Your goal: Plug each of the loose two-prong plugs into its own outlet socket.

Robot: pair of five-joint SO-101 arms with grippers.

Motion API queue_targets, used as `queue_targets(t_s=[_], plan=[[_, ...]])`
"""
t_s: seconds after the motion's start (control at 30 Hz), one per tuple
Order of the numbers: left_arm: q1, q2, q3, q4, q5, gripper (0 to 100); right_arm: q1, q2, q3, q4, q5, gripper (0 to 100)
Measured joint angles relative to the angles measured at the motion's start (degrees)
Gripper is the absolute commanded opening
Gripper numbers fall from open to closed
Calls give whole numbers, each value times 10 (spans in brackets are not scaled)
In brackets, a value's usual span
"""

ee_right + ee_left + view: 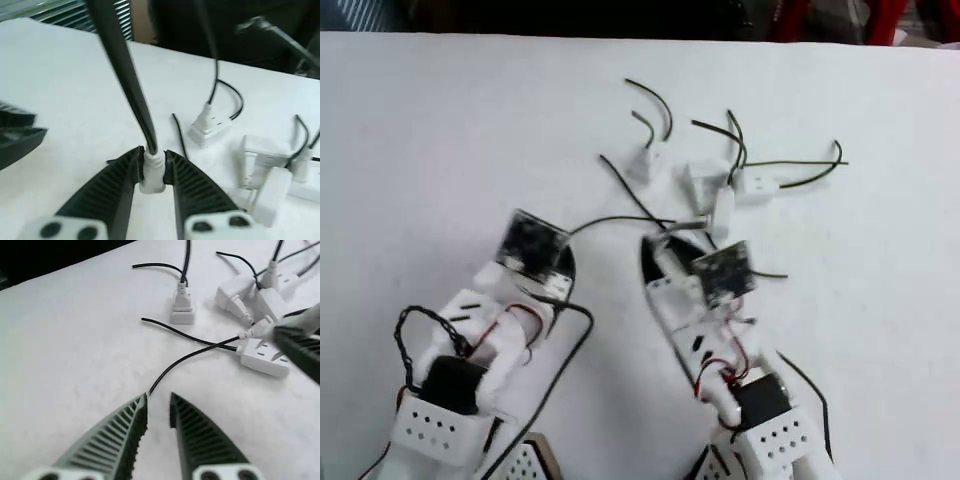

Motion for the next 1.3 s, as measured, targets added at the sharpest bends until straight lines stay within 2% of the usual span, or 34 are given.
queue_targets(t_s=[0.17, 0.4, 0.6, 0.77, 0.93, 1.13, 1.3], plan=[[-12, 0, 0, 0, 31, 172, 73, 0, 4, -20, 0, 17], [-24, 0, 0, 0, 37, 172, 98, 22, 4, -24, 0, 17], [-23, 0, 0, 0, 37, 175, 120, 201, -70, -28, 0, 18], [-23, 0, 0, 0, 37, 175, 122, 411, -143, -94, 0, 18], [-23, 0, 0, 3, 37, 173, 152, 570, -210, -113, 0, 18], [-23, 0, 0, 4, 37, 173, 166, 641, -246, -114, 0, 18], [-23, 0, 0, 5, 37, 173, 158, 649, -247, -114, 36, 18]])
